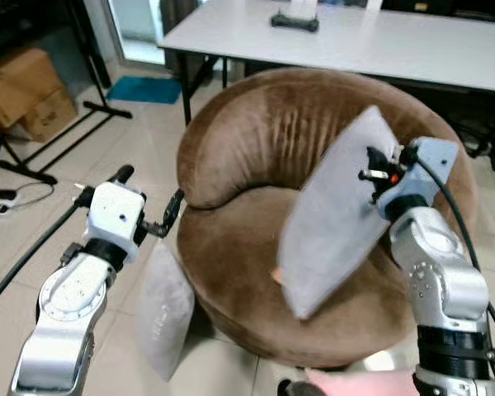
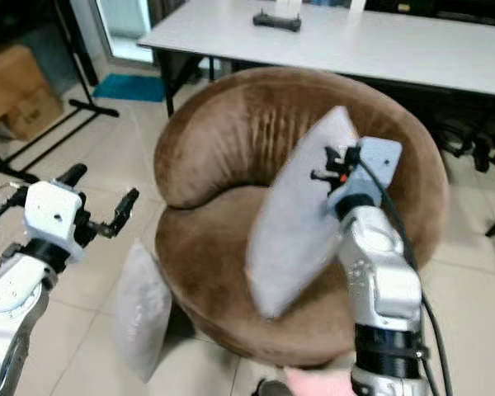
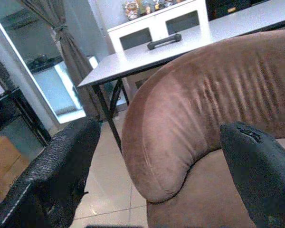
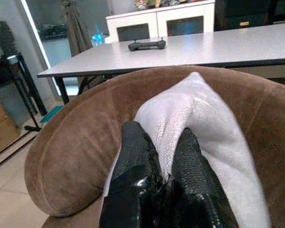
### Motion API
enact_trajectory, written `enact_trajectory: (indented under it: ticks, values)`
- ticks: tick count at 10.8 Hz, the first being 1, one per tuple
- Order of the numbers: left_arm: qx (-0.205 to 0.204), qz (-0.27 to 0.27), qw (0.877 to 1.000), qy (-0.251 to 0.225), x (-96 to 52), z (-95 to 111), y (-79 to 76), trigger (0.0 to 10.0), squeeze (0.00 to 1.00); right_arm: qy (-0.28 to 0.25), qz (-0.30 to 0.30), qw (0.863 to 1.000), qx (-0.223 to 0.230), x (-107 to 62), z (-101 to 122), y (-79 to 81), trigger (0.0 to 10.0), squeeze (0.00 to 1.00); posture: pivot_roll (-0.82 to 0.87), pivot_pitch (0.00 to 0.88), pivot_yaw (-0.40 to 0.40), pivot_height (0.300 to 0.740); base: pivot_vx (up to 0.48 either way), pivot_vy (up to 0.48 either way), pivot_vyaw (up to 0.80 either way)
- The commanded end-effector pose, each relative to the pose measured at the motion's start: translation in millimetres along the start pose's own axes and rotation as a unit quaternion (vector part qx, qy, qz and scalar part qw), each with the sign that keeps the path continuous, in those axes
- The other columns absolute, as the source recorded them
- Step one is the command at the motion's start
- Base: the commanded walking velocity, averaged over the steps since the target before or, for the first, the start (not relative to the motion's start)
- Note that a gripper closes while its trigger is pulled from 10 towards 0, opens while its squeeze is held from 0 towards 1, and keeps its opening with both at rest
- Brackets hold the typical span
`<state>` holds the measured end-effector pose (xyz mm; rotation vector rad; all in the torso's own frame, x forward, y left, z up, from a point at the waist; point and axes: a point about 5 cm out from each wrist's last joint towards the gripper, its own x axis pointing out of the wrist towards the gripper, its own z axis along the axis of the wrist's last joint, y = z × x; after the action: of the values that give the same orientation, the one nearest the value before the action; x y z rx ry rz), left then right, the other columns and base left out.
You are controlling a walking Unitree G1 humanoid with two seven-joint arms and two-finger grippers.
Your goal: Move the pillow to the sofa from floor
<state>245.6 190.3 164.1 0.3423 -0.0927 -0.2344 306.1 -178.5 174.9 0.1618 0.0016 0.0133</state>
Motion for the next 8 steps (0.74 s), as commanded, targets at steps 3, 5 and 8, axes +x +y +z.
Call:
enact_trajectory:
  ticks: [3,5,8]
  values:
    - [0.002,-0.003,1.0,-0.002,-0.6,2.2,2.1,10.0,0.0,-0.011,0.02,1.0,0.007,3.3,9.4,8.7,10.0,0.0,0.1,0.0,0.002,0.74,0.315,0.0,-0.53]
    - [0.002,-0.006,1.0,0.0,-1.5,1.6,2.3,10.0,0.0,-0.01,0.021,1.0,0.005,2.8,8.7,8.6,10.0,0.0,0.1,0.0,0.001,0.74,0.341,0.0,-0.8]
    - [0.004,-0.008,1.0,0.0,-3.3,1.1,1.3,10.0,0.0,-0.007,0.041,0.999,-0.008,2.8,7.5,12.5,10.0,0.0,0.1,0.0,-0.007,0.74,0.319,0.0,-0.27]
